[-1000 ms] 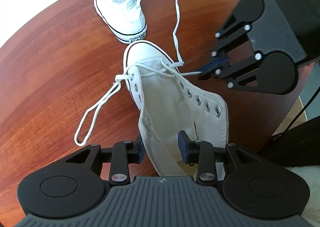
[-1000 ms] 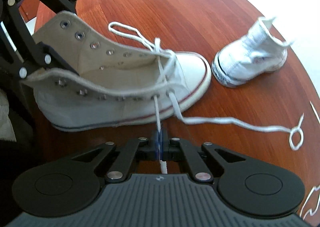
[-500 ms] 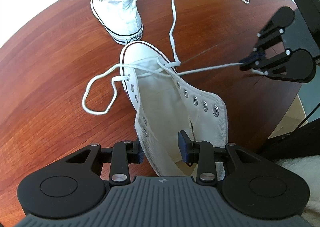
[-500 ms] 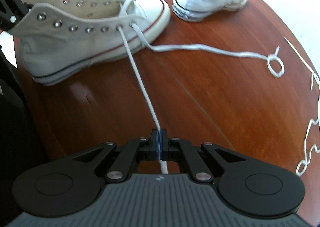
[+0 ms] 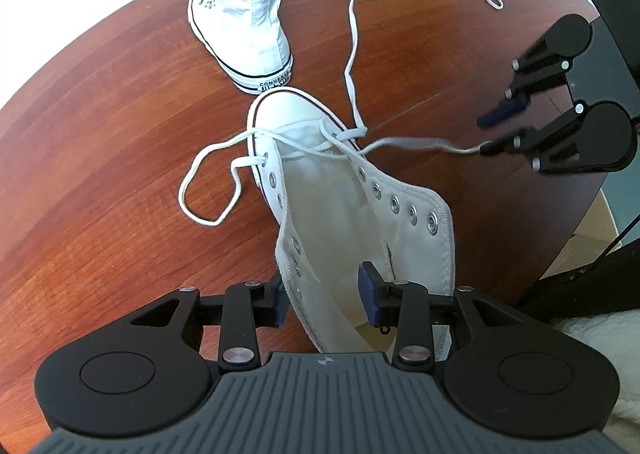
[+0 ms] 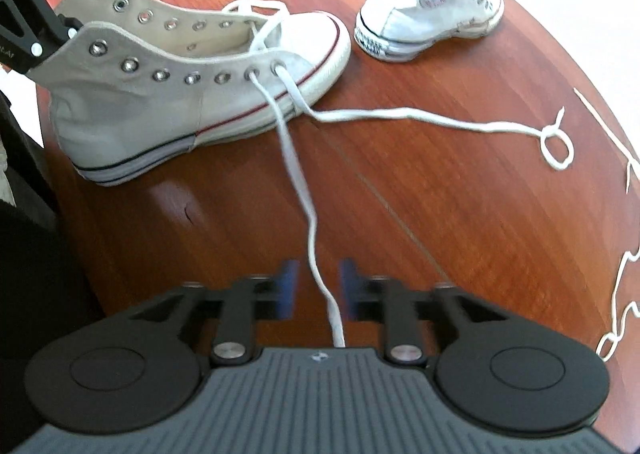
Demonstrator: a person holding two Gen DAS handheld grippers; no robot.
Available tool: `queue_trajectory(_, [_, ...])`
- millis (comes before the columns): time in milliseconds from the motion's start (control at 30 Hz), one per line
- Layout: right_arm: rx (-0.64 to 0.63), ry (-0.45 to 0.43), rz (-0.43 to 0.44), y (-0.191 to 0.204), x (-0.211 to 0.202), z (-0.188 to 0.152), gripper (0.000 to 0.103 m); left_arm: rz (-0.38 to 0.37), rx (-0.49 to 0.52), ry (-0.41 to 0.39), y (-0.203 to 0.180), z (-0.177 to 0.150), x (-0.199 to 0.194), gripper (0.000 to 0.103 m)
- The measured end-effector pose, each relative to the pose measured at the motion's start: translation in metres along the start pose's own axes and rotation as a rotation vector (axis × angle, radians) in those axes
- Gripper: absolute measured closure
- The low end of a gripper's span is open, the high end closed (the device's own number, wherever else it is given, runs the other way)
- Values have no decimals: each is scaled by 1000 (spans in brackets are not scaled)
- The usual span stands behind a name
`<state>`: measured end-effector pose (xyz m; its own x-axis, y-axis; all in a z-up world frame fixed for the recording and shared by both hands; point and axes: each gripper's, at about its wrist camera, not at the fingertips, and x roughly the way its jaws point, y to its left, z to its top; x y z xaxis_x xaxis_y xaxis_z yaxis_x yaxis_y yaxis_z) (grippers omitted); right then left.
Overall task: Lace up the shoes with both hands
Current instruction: 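Grasp the lace near the eyelet again with the right gripper and pull it out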
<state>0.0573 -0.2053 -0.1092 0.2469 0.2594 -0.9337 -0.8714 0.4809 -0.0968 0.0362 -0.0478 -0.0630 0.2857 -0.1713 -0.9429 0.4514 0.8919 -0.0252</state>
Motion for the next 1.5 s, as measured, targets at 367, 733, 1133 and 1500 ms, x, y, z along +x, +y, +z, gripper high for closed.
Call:
queue_trajectory(367, [-104, -75, 32, 6, 2, 35, 62, 23, 19, -6, -3, 2, -2, 61])
queue_trajectory(733, [-209, -120, 77, 11, 8, 62, 79, 57, 14, -13, -3, 2, -5, 60])
queue_trajectory(1133, [-284, -153, 133, 14, 21, 80, 98, 68, 0, 0, -3, 3, -1, 60])
queue_trajectory(1500, [-270, -105, 133, 13, 17, 72, 102, 29, -76, 11, 4, -3, 5, 60])
